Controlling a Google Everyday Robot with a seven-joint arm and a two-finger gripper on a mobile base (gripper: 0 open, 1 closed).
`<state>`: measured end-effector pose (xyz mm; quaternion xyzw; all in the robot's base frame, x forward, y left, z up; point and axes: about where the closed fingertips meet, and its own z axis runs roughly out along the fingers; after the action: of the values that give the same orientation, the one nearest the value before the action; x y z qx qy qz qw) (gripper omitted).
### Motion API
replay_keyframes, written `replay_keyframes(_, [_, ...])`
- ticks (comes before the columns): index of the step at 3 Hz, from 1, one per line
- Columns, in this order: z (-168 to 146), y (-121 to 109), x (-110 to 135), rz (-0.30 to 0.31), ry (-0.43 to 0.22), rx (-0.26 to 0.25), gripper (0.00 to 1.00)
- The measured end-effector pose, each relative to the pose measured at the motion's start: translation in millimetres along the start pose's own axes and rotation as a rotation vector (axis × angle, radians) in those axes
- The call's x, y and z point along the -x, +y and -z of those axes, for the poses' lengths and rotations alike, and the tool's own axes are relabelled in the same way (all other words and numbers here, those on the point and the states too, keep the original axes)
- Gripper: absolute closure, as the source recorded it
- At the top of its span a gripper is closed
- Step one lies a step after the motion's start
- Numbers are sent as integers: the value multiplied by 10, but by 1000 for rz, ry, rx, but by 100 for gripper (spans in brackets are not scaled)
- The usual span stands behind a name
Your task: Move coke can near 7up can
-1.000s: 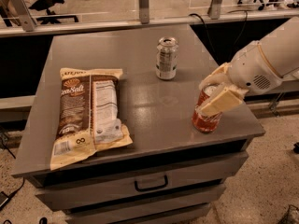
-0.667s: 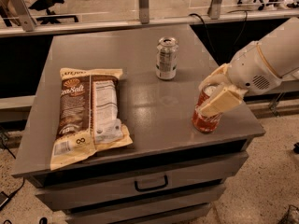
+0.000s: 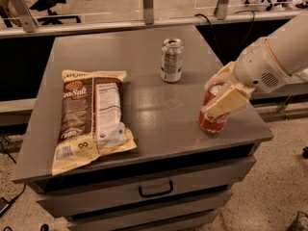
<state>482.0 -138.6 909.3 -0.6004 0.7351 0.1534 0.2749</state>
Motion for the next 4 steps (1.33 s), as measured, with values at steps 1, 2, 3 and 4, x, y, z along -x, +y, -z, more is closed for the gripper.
replay_keyframes(1, [94, -107, 157, 3, -8, -22, 100])
replay_keyframes(2, [164, -278, 370, 16, -17, -49, 100])
replay_keyframes(3, [134, -520, 524, 23, -31, -68, 100])
replay_keyframes(4, [50, -818, 540, 38, -12, -84, 100])
